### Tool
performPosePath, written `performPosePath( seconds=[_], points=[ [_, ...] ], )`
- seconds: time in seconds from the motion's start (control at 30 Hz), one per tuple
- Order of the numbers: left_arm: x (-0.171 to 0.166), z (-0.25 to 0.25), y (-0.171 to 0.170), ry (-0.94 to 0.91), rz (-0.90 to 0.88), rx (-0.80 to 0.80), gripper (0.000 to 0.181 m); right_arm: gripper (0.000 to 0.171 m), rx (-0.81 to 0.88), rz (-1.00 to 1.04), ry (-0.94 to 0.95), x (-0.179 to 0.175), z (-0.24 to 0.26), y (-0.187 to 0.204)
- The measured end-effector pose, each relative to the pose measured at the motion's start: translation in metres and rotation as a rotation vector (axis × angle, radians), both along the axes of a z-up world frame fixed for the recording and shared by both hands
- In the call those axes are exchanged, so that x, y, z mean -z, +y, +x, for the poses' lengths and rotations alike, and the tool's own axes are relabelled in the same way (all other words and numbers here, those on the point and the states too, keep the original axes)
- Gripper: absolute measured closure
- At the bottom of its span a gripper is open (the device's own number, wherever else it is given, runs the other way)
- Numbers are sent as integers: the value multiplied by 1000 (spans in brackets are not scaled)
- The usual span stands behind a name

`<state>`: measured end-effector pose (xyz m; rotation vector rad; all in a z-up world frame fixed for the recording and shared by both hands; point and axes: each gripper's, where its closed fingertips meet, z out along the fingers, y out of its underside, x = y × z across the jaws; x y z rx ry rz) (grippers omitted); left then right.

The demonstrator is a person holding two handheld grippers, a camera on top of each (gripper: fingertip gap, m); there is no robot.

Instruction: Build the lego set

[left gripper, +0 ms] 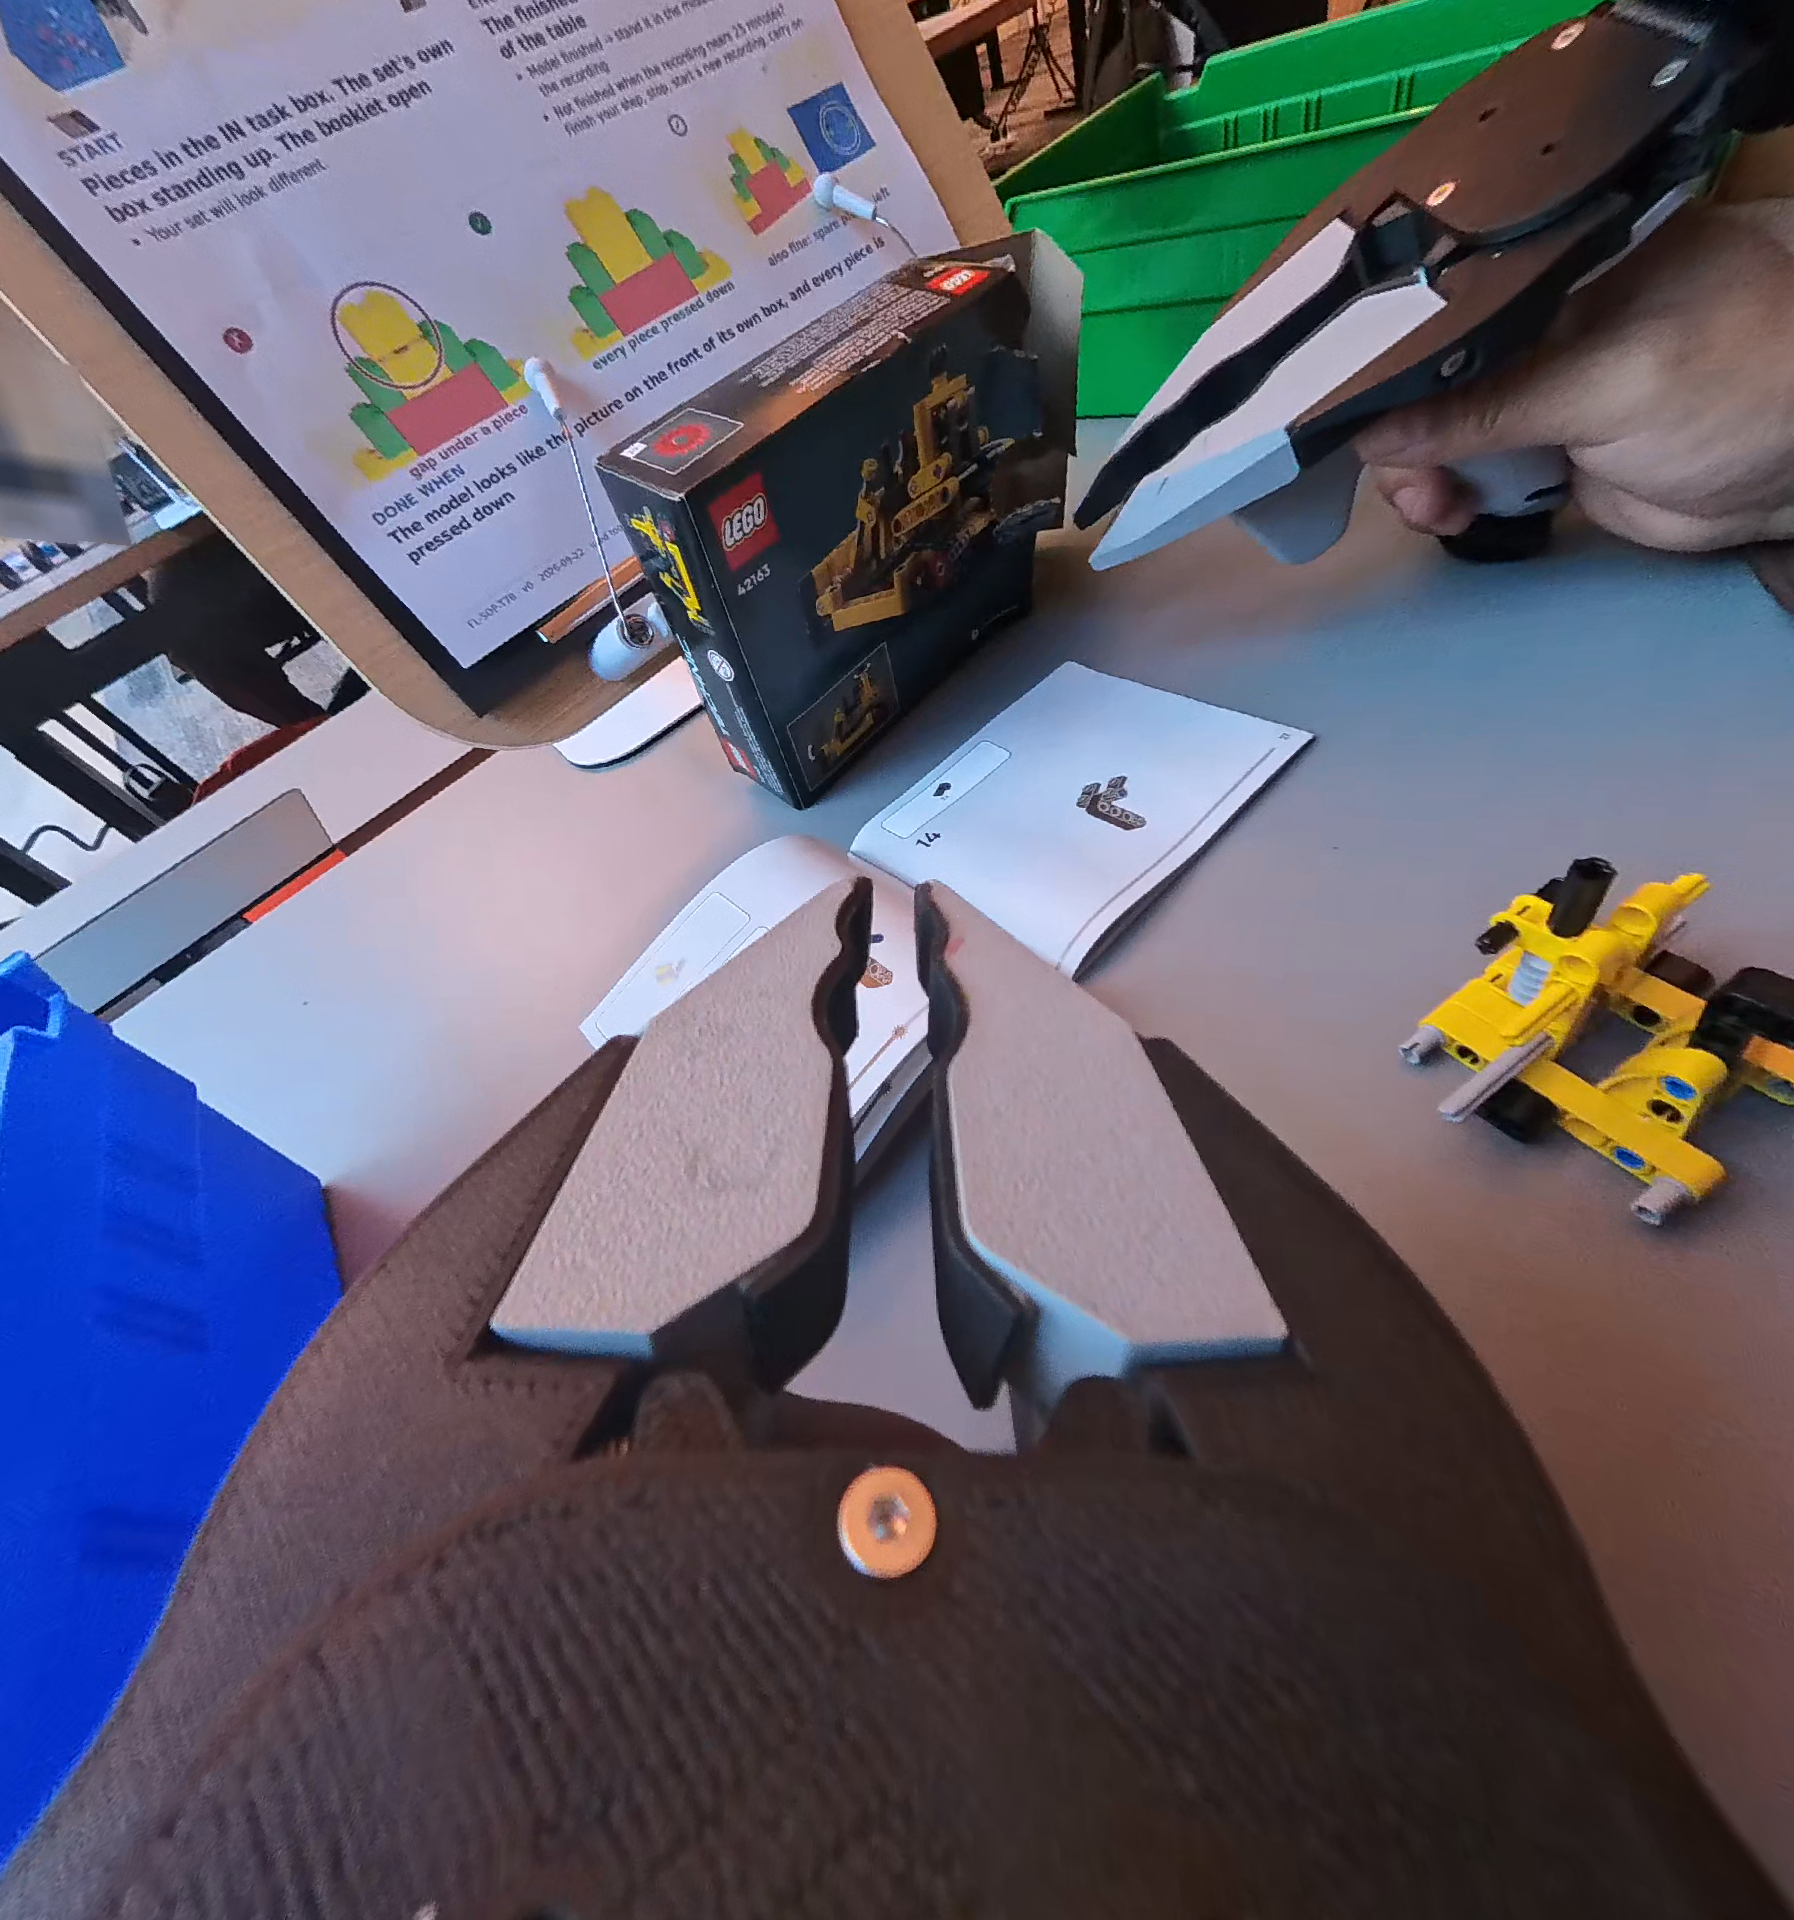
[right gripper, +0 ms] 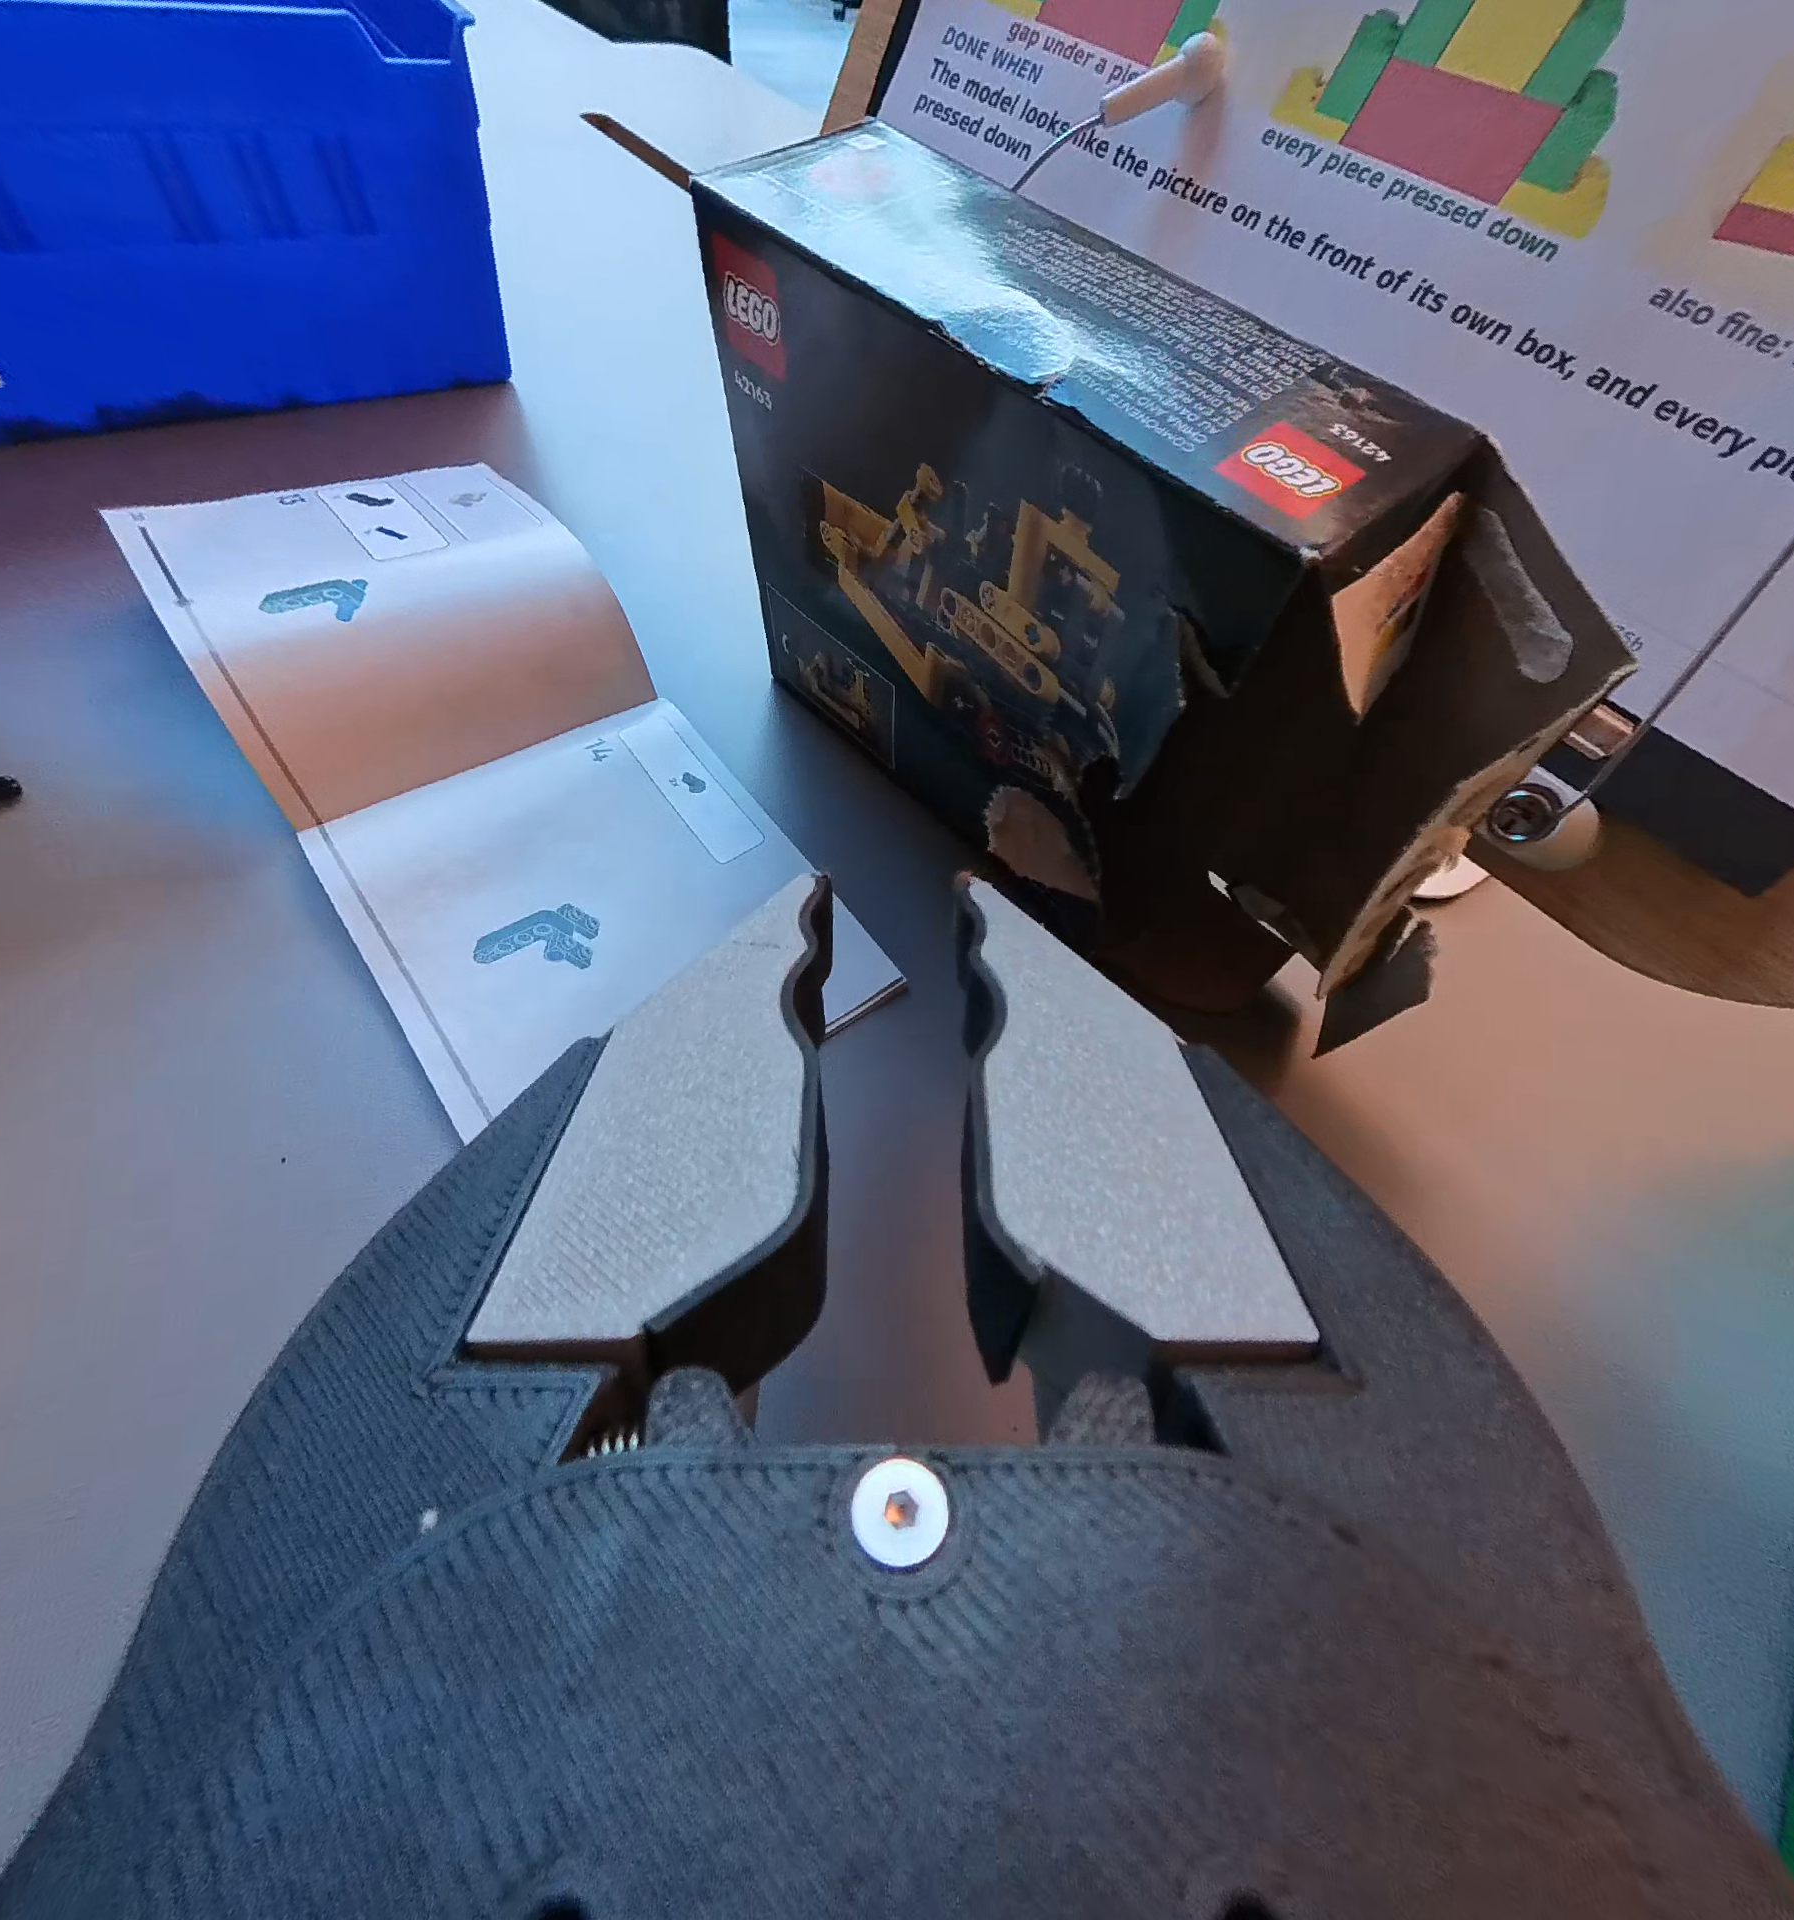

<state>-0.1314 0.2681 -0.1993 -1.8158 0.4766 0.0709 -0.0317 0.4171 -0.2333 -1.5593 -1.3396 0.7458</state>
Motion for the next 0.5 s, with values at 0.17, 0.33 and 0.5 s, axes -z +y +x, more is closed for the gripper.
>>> performPosePath(
  seconds=[0.17, 0.33, 0.5],
  points=[
    [0, 2, -1, 3, -2, 7, 176, 153, -3, 2, -6, 1, -1, -1],
    [2, 9, -3, 11, -11, 46, 181, 154, -6, 10, -13, 2, -1, -2],
    [28, 49, -22, -31, -175, 293, 181, 158, -55, 21, -20, 2, -2, -10]
  ],
)
